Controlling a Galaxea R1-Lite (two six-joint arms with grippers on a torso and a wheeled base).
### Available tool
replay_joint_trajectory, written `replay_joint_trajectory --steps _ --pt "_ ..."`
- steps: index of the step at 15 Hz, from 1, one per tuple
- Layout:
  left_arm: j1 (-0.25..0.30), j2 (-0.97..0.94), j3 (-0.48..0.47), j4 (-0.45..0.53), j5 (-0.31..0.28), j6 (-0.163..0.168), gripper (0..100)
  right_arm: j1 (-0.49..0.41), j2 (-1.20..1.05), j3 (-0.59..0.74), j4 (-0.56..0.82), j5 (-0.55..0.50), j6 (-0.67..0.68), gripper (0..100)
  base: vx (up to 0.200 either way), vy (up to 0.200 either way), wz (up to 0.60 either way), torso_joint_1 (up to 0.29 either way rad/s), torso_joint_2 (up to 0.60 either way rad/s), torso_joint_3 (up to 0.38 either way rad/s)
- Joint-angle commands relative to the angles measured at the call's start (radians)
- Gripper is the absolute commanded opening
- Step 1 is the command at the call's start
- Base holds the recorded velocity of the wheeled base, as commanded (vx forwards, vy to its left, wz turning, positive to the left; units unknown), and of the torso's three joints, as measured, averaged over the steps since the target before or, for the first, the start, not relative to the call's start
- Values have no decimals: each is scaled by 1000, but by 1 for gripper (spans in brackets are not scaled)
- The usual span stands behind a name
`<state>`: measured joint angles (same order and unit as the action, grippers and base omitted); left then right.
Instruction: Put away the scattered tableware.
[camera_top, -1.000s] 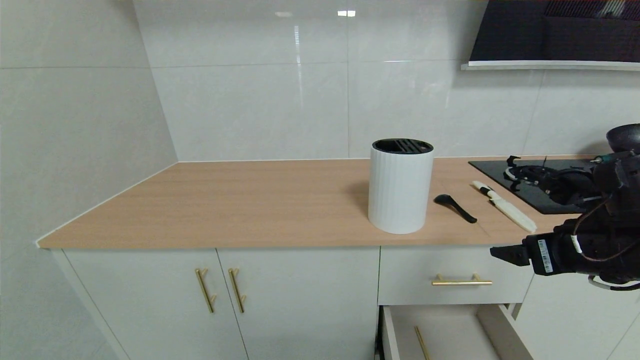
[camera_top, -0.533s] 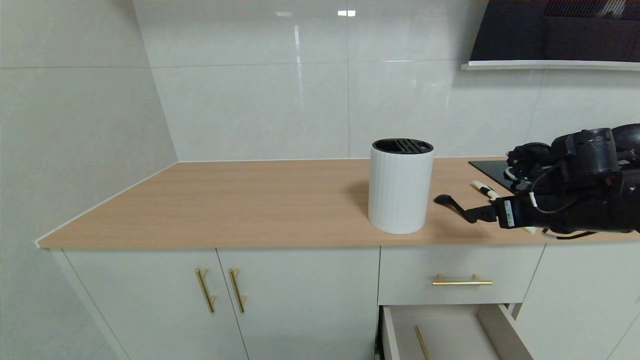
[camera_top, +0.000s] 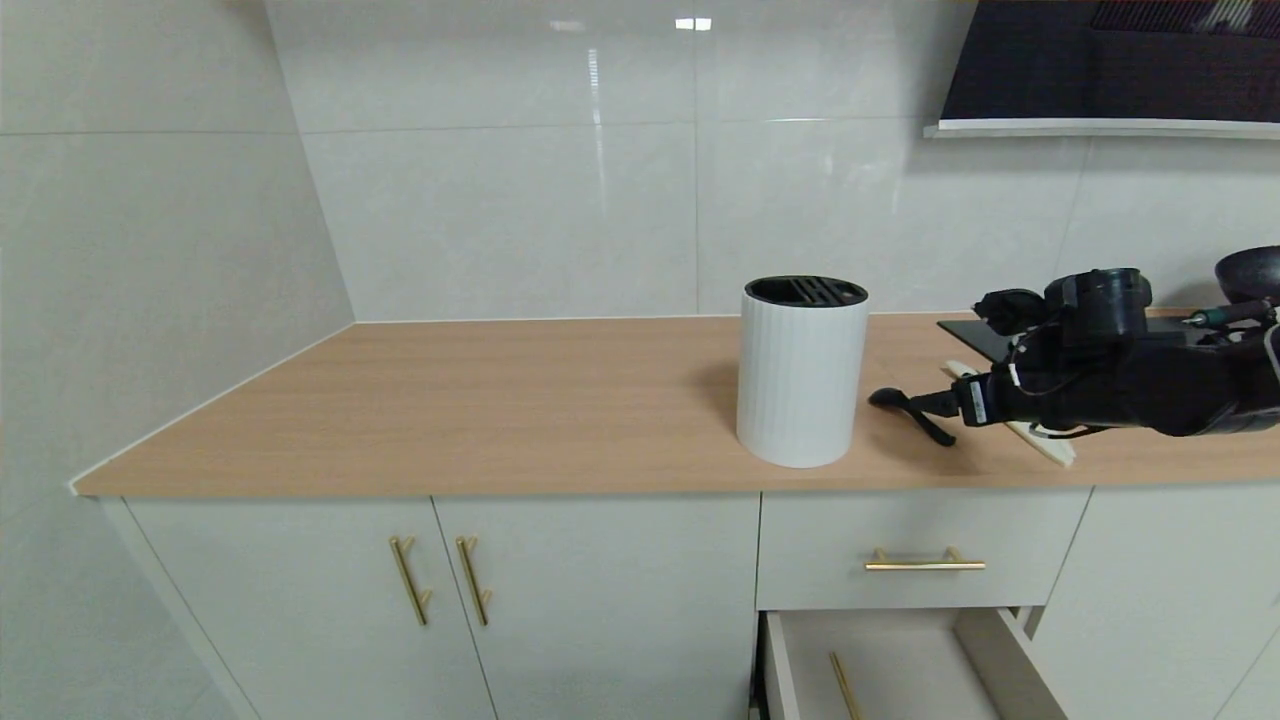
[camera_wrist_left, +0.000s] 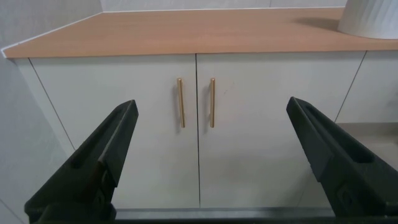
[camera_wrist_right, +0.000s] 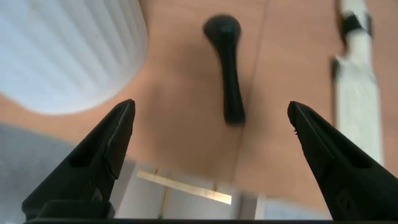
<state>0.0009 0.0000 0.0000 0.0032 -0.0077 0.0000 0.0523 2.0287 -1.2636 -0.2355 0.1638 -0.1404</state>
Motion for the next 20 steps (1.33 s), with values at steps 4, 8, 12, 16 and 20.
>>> replay_joint_trajectory --steps 4,8,12,16,20 --pt "1 0 0 0 0 0 100 -19 148 -74 -33 17 -2 100 0 0 0 0 0 0" --pt "1 0 0 0 0 0 100 -25 168 -82 -44 19 -1 100 0 0 0 0 0 0" --pt "1 0 0 -2 0 0 100 -25 196 -77 -77 19 -1 100 0 0 0 0 0 0" --pt "1 0 0 0 0 0 100 -25 228 -94 -79 19 -1 100 0 0 0 0 0 0" --pt "1 0 0 0 0 0 100 -25 240 -99 -80 19 1 0 0 0 0 0 0 0"
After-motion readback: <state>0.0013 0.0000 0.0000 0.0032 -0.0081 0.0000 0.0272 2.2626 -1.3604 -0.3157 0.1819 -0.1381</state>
